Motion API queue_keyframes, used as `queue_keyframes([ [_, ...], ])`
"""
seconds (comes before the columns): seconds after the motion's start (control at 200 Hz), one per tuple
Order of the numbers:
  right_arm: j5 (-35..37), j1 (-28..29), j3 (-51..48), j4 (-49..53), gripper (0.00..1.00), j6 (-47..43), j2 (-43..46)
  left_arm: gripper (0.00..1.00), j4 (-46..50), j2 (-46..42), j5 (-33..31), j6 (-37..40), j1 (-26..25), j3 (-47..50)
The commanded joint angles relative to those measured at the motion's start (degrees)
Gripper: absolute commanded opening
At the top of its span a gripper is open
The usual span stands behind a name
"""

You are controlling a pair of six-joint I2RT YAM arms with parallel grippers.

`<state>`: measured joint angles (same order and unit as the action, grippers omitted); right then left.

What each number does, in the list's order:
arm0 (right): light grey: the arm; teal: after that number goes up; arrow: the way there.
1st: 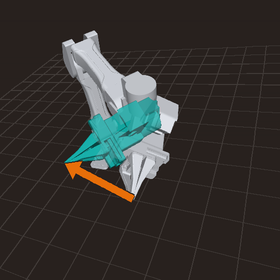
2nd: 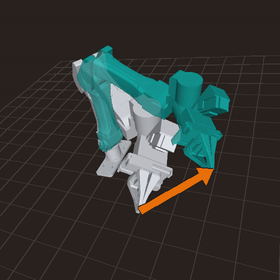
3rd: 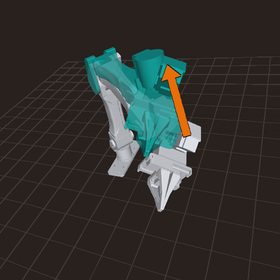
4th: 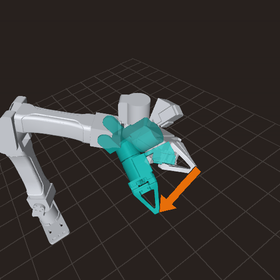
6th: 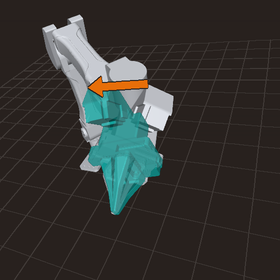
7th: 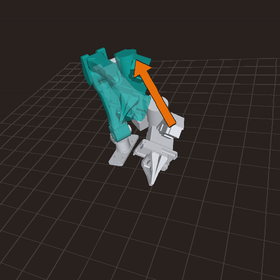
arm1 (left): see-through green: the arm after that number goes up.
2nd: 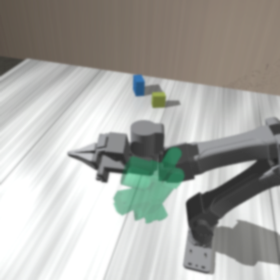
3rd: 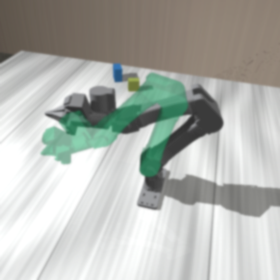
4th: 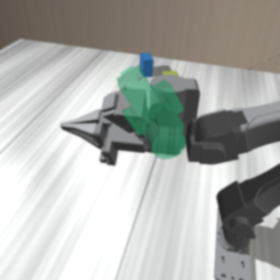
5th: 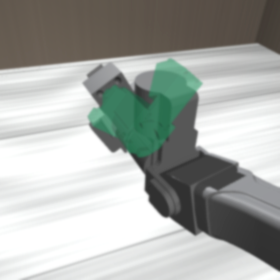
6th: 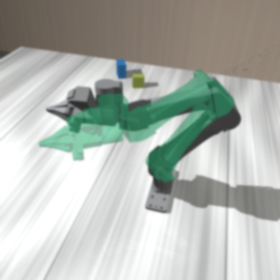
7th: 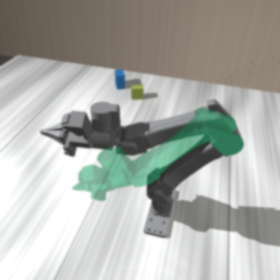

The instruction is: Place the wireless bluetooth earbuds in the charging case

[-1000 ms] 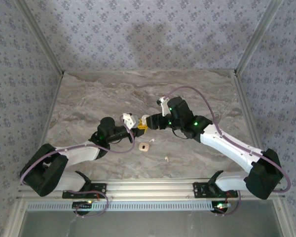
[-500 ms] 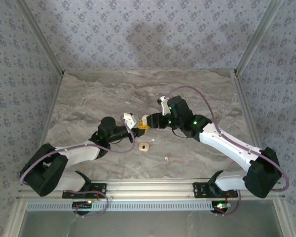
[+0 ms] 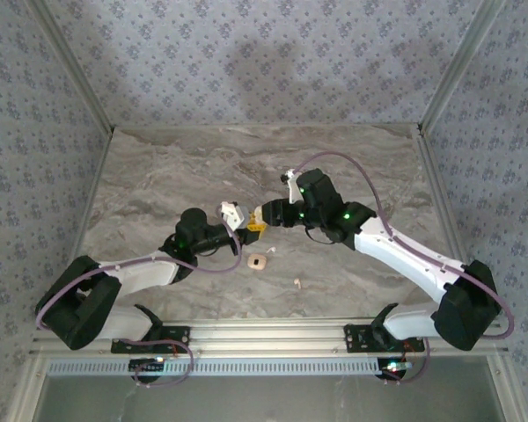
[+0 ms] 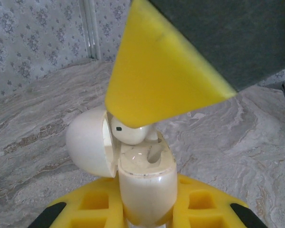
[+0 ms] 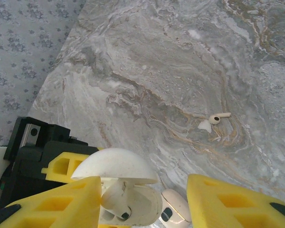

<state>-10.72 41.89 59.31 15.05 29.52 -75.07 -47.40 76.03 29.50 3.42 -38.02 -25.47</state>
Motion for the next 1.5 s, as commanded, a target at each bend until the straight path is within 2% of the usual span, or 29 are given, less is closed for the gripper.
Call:
queue_keyframes([
  [0.0, 5.5, 0.2, 1.6, 4.7, 0.51, 3.1, -0.6, 0.1, -1.3, -2.0, 0.5, 1.0, 0.0, -1.8],
  [0.385, 7.1, 1.5, 2.6, 5.5, 0.49, 6.1, -2.2, 0.1, -0.6, -2.7, 0.3, 1.8, -0.2, -1.7],
  [0.69, 2.6, 0.4, -0.5, -0.6, 0.53, 2.9, 3.2, 0.1, -1.1, -2.7, 0.0, 1.9, -0.1, -0.9],
  [0.994, -1.9, -4.4, -0.2, 9.1, 0.53, 0.5, 5.4, 0.1, -4.0, -2.6, -1.4, -2.3, 2.0, 2.2],
  [1.224, -1.3, -5.3, -2.0, 15.9, 0.51, 6.8, 1.9, 0.1, -1.6, -6.5, -6.0, -5.3, 3.7, 5.9],
  [1.499, -0.7, -2.1, -9.0, 9.1, 0.48, 21.3, -3.1, 0.1, 2.8, -10.1, -10.1, -6.4, 5.0, 8.4],
])
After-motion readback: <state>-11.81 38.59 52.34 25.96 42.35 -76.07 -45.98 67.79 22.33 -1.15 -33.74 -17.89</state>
